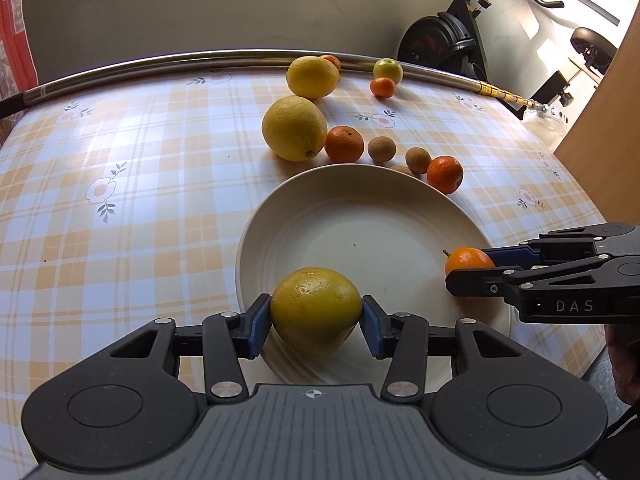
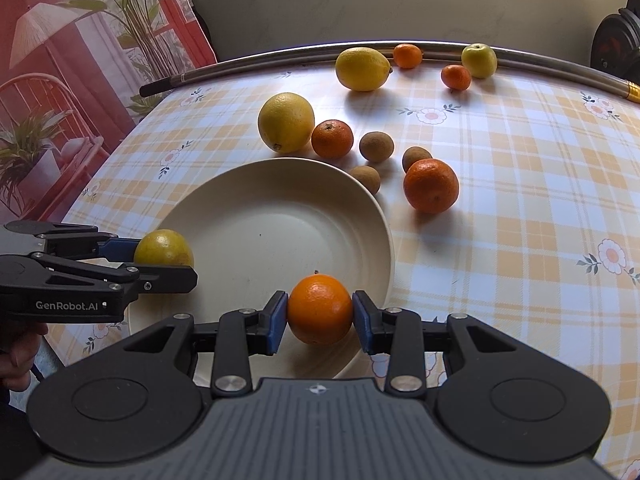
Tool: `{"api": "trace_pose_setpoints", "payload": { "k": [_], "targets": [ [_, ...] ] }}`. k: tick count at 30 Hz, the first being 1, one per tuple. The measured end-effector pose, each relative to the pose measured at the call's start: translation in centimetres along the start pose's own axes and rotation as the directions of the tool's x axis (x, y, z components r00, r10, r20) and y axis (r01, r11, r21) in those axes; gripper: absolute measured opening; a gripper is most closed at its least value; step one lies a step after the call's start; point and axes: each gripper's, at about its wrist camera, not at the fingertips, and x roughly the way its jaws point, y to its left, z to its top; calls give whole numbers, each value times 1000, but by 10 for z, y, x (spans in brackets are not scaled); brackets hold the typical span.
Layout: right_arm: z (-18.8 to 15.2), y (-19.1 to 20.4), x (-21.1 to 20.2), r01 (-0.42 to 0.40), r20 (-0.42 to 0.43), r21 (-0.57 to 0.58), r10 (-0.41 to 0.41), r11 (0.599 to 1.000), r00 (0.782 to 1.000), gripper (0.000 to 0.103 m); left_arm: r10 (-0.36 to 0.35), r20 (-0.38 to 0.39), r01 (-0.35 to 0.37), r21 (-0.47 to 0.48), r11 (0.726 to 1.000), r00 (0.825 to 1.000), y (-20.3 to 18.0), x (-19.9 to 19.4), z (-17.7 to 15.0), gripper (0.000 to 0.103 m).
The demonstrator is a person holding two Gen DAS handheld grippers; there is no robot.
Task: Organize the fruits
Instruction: 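Carry the grapefruit with the left tool while the right tool carries the orange to the white plate, then open the left gripper onto the plate while the right gripper releases the orange there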
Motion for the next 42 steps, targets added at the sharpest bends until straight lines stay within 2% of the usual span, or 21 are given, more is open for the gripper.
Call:
{"api": "trace_pose_setpoints", "payload": {
  "k": [11, 17, 22, 37, 42],
  "targets": [
    [-2, 0, 1, -9, 1, 3, 9, 1000, 1000, 38, 4, 8, -4, -3, 1000, 1000, 0, 1, -3, 51],
    [-3, 0, 0, -9, 8, 7, 9, 1000, 1000, 39, 28, 29, -28, 7, 1000, 999, -2, -5, -5, 52],
    [-4, 0, -4, -10, 21, 18, 10, 1000, 1000, 39, 34, 71, -36, 24, 999, 997, -6, -14, -8, 66],
    [5, -8, -25, -8, 117, 63, 1, 998, 993, 40, 94, 136, -88, -52, 995, 986, 6, -36, -11, 69],
    [9, -14, -32, 3, 142, 88, -16, 996, 990, 40, 89, 175, -88, -14, 996, 981, 1, -46, -10, 77]
  ]
}}
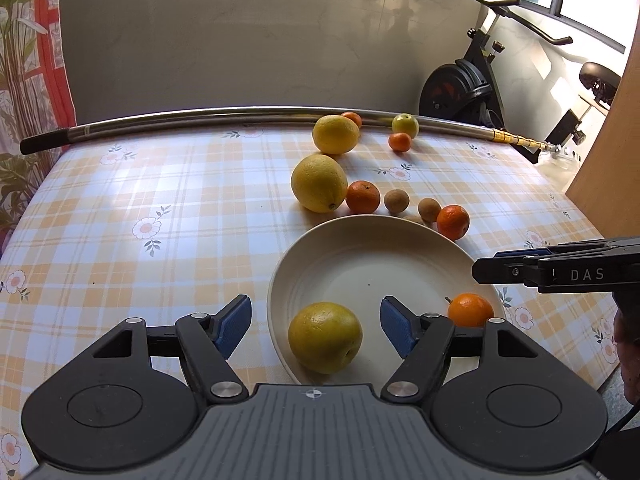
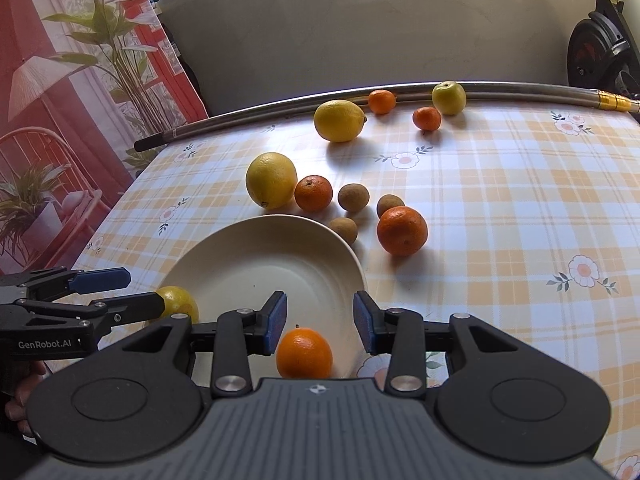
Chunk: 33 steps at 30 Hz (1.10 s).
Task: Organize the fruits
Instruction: 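Open the left gripper onto the plate while the right gripper releases the orange there, then withdraw the left tool toward a lemon while the right tool moves toward a tangerine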
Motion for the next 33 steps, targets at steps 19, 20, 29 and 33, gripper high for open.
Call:
{"api": "trace_pose_setpoints", "payload": {
  "k": [19, 20, 29, 33],
  "targets": [
    [38, -36, -38, 109, 144, 65, -117, 992, 983, 52, 153, 113, -146, -73, 987, 982, 39, -34, 52, 84],
    [39, -37, -39, 115, 146, 67, -123, 991, 982, 57, 156, 110, -147, -85, 985, 982, 41, -35, 54, 84],
    [42, -44, -38, 111, 136, 100, -124, 989, 983, 86, 198, 48, -188, -170, 967, 979, 54, -27, 61, 84],
    [41, -46, -36, 109, 127, 132, -126, 985, 984, 93, 217, 36, -206, -192, 959, 975, 58, -27, 63, 86]
  ]
}}
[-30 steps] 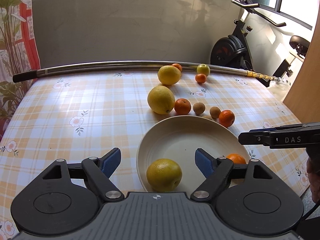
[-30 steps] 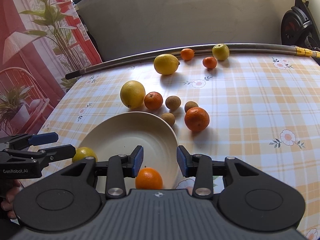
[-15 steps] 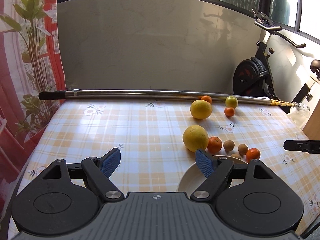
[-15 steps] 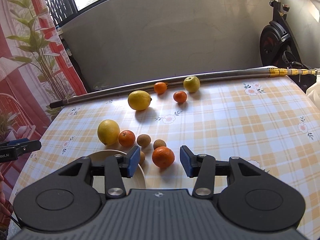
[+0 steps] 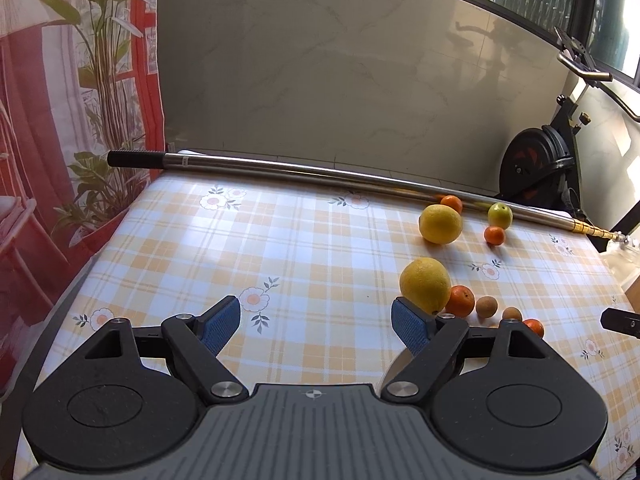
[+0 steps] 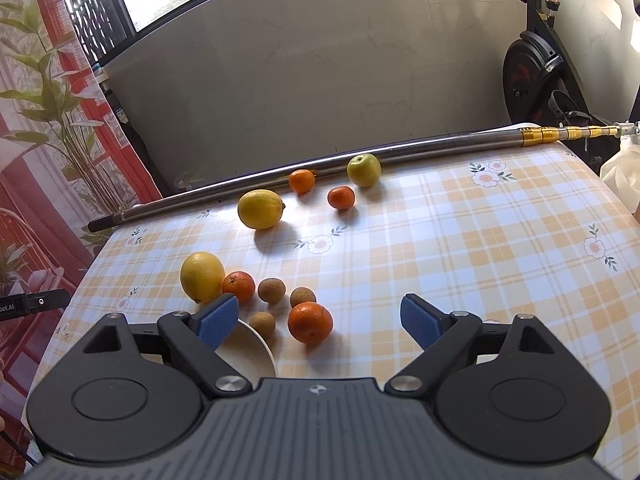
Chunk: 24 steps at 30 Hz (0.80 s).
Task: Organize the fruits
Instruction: 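Withdraw the left tool toward a lemon while the right tool moves toward a tangerine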
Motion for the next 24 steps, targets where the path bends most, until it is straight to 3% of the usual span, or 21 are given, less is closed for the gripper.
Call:
{"api": "trace_pose_setpoints", "payload": {
  "k": [4, 11, 14, 18, 24],
  "targets": [
    [1, -3, 3, 48, -20, 37, -47, 998, 999, 93, 44, -2, -44, -4, 999, 999, 0, 0, 3, 87],
    [2, -10, 2, 54, -16, 80, -53, 995, 998, 96, 31, 18, -31, 5, 999, 999, -1, -3, 5, 87],
    [1, -10, 0, 21, 12, 75, -22, 997, 1000, 100, 33, 33, -35, 41, 999, 999, -5, -3, 6, 87],
    [1, -2, -5, 48, 80, 24, -50, 999, 996, 103, 36, 57, -40, 70, 997, 998, -8, -4, 6, 87],
    [2, -2, -2, 39, 77, 7, -39, 999, 996, 103, -34, 94, 34, -2, 999, 995, -6, -4, 7, 87]
  ]
}}
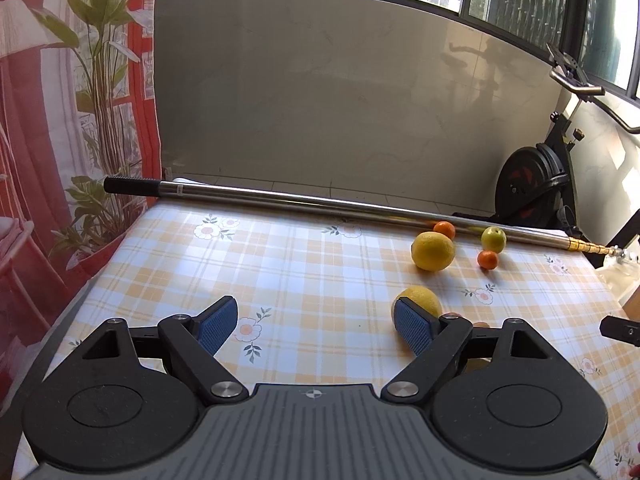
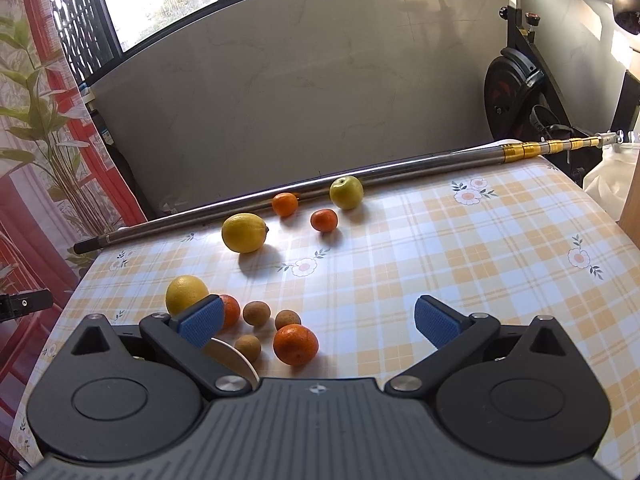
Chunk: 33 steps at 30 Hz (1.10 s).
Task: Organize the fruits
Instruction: 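Withdraw the left tool toward a lemon while the right tool moves toward a tangerine, then close the left gripper on the lemon while the right gripper grasps the tangerine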
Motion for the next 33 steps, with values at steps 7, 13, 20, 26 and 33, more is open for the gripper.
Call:
{"api": "trace_pose_setpoints", "payload": {
  "k": [7, 13, 20, 26, 33],
  "targets": [
    [10, -3, -3, -24, 28, -4, 24, 1000, 999, 103, -32, -3, 32, -26, 999, 999, -8, 4, 12, 87],
    [24, -7, -1, -48, -24, -21, 47, 999, 999, 103, -25, -29, 27, 51, 998, 999, -31, 7, 36, 87],
    [35, -27, 10, -64, -62, 1, 64, 998, 996, 103, -68, -42, 72, 100, 992, 997, -65, 26, 61, 87],
    [48, -46, 26, -45, -61, -35, 43, 998, 997, 103, -125, -52, 133, 170, 977, 991, -102, 63, 75, 88],
    [60, -64, 46, -15, -56, -68, 11, 998, 998, 103, -191, -94, 205, 170, 964, 977, -129, 133, 77, 88]
  ]
}}
